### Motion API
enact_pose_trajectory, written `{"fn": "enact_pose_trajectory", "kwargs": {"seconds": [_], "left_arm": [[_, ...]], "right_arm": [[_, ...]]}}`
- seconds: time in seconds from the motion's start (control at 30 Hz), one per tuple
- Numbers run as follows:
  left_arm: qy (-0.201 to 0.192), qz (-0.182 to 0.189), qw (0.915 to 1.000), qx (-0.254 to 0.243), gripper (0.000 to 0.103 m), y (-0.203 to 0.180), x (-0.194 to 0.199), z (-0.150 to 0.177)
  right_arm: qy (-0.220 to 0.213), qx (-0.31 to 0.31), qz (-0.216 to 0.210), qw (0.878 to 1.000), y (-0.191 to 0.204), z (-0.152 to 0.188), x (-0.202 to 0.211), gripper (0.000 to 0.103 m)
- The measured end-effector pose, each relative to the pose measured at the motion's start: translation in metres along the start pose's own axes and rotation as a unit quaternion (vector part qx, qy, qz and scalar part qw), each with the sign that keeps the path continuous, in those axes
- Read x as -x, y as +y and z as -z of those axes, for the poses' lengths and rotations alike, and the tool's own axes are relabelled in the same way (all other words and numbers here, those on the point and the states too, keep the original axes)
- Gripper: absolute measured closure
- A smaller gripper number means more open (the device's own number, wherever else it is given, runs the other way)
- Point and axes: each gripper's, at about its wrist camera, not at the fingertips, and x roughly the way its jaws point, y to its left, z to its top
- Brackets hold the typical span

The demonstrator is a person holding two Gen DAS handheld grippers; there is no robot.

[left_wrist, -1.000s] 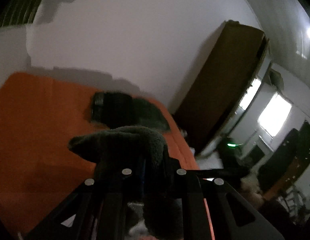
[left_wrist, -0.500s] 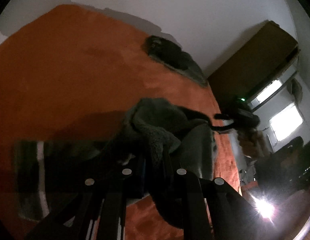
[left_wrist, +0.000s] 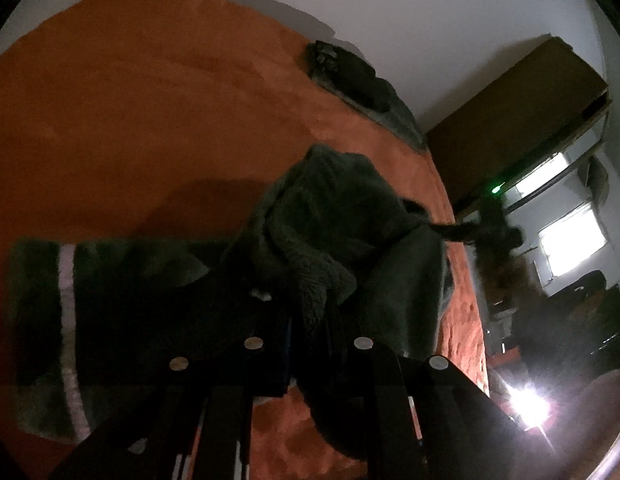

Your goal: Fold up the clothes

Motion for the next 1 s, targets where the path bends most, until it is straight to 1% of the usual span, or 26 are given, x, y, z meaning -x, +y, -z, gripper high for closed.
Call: {"fn": "enact_pose_trajectory", "kwargs": {"seconds": [0.03,0.07,0.13,0.17,0.2,0.23,0.3,0.37,0.43,0.47,0.53,0.57,0.6,0.67,0.7,0.73,0.77,0.8,0.83,0.87,0.9,0.93,0.97,1.0], "left_arm": [[-0.004,-0.003,1.0000,-0.006,0.090,-0.003,-0.001,-0.004],[-0.016,-0.002,0.9997,-0.017,0.090,-0.011,0.003,-0.015],[-0.042,0.003,0.9983,-0.041,0.090,-0.029,0.012,-0.037],[-0.055,0.005,0.9971,-0.052,0.090,-0.038,0.016,-0.048],[-0.068,0.007,0.9956,-0.064,0.090,-0.047,0.021,-0.059],[-0.081,0.010,0.9938,-0.076,0.090,-0.056,0.025,-0.070],[-0.108,0.040,0.9888,-0.095,0.090,-0.079,0.042,-0.094],[-0.136,0.066,0.9815,-0.117,0.090,-0.103,0.061,-0.116],[-0.163,0.098,0.9729,-0.131,0.090,-0.127,0.085,-0.136],[-0.171,0.126,0.9685,-0.129,0.090,-0.138,0.098,-0.144],[-0.194,0.179,0.9567,-0.122,0.090,-0.155,0.125,-0.157],[-0.209,0.205,0.9492,-0.115,0.090,-0.162,0.140,-0.161],[-0.229,0.234,0.9383,-0.111,0.090,-0.168,0.158,-0.162],[-0.272,0.261,0.9193,-0.113,0.089,-0.172,0.185,-0.156],[-0.295,0.260,0.9116,-0.118,0.089,-0.169,0.197,-0.148],[-0.307,0.249,0.9108,-0.118,0.089,-0.162,0.201,-0.140],[-0.318,0.237,0.9106,-0.117,0.089,-0.154,0.204,-0.133],[-0.310,0.220,0.9192,-0.102,0.089,-0.138,0.196,-0.126],[-0.300,0.203,0.9283,-0.086,0.089,-0.121,0.188,-0.120],[-0.282,0.175,0.9412,-0.063,0.089,-0.099,0.173,-0.114],[-0.256,0.148,0.9546,-0.035,0.089,-0.073,0.153,-0.105],[-0.229,0.121,0.9659,-0.006,0.089,-0.047,0.132,-0.097],[-0.198,0.089,0.9758,0.021,0.089,-0.018,0.108,-0.085],[-0.167,0.056,0.9831,0.048,0.089,0.012,0.083,-0.072]], "right_arm": [[-0.006,0.001,0.005,1.000,-0.002,0.000,-0.003,0.086],[-0.029,-0.013,0.000,1.000,-0.007,-0.002,0.008,0.087],[-0.099,-0.048,-0.009,0.994,-0.015,-0.016,0.045,0.091],[-0.140,-0.060,-0.007,0.988,-0.019,-0.025,0.070,0.095],[-0.182,-0.065,0.003,0.981,-0.021,-0.035,0.100,0.101],[-0.211,-0.067,0.013,0.975,-0.022,-0.043,0.123,0.101],[-0.250,-0.071,0.014,0.966,-0.023,-0.057,0.164,0.101],[-0.291,-0.064,0.029,0.954,-0.019,-0.065,0.205,0.101],[-0.345,-0.040,0.054,0.936,0.001,-0.072,0.242,0.101],[-0.371,-0.029,0.063,0.926,0.012,-0.072,0.258,0.101],[-0.431,-0.015,0.077,0.899,0.029,-0.068,0.304,0.101],[-0.463,-0.012,0.083,0.882,0.035,-0.063,0.330,0.101],[-0.496,-0.009,0.086,0.864,0.043,-0.055,0.354,0.101],[-0.542,0.001,0.092,0.836,0.058,-0.045,0.385,0.101],[-0.556,0.006,0.098,0.826,0.064,-0.044,0.395,0.101],[-0.545,0.011,0.100,0.832,0.068,-0.049,0.394,0.101],[-0.517,0.018,0.100,0.850,0.071,-0.059,0.384,0.101],[-0.489,0.025,0.099,0.866,0.074,-0.068,0.375,0.101],[-0.451,0.027,0.096,0.887,0.072,-0.081,0.357,0.101],[-0.402,0.023,0.089,0.911,0.064,-0.096,0.331,0.100],[-0.351,0.016,0.077,0.933,0.053,-0.110,0.300,0.100],[-0.300,0.007,0.059,0.952,0.040,-0.121,0.265,0.098],[-0.247,-0.002,0.041,0.968,0.026,-0.130,0.229,0.097],[-0.200,-0.013,0.025,0.979,0.013,-0.135,0.193,0.097]]}}
